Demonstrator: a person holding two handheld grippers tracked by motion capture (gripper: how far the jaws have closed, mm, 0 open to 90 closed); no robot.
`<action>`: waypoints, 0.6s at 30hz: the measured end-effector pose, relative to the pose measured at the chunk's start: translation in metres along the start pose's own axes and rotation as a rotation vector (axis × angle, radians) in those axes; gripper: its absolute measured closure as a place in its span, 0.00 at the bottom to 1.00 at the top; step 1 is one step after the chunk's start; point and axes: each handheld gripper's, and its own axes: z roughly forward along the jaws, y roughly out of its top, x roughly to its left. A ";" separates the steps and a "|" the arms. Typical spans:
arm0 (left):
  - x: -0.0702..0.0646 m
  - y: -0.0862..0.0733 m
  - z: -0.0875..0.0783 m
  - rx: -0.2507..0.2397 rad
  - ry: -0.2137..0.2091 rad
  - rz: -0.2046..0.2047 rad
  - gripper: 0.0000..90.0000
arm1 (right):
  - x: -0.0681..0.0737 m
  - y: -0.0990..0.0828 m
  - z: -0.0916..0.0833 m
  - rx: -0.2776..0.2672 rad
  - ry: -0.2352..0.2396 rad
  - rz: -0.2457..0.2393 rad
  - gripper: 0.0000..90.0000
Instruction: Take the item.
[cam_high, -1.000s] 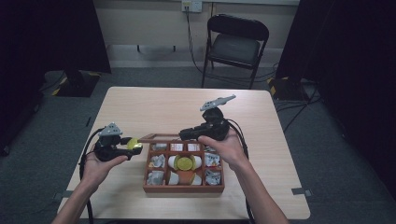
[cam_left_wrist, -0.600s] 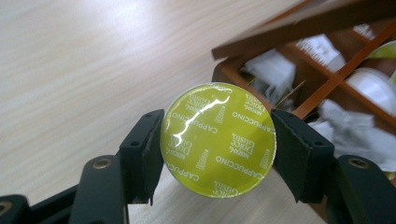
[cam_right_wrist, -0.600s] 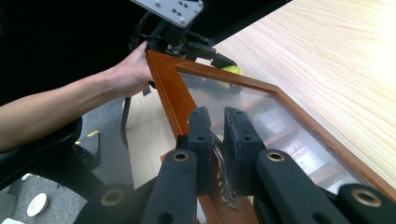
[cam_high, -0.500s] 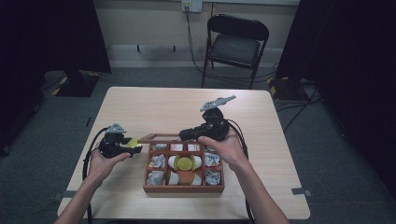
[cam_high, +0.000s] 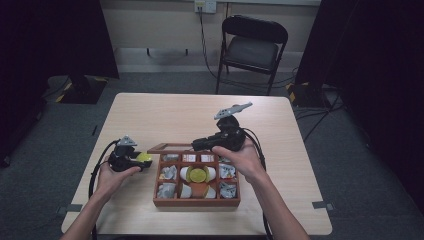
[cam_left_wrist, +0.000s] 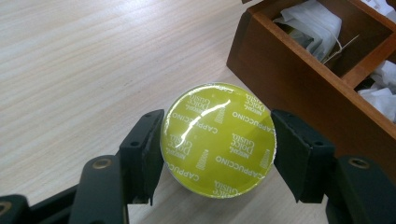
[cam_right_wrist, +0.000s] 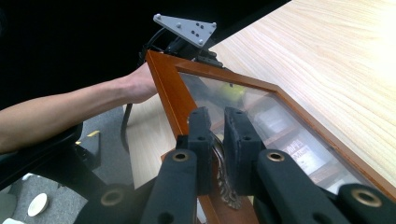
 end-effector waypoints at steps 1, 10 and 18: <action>0.000 0.000 0.001 0.013 -0.001 0.008 0.42 | 0.000 0.000 0.000 0.000 0.000 0.000 0.91; -0.002 0.001 0.002 0.014 0.007 -0.008 0.29 | 0.000 0.000 0.000 0.000 0.001 0.000 0.91; -0.007 -0.001 -0.012 0.025 -0.002 -0.008 0.22 | 0.000 -0.001 0.000 0.000 0.003 0.002 0.91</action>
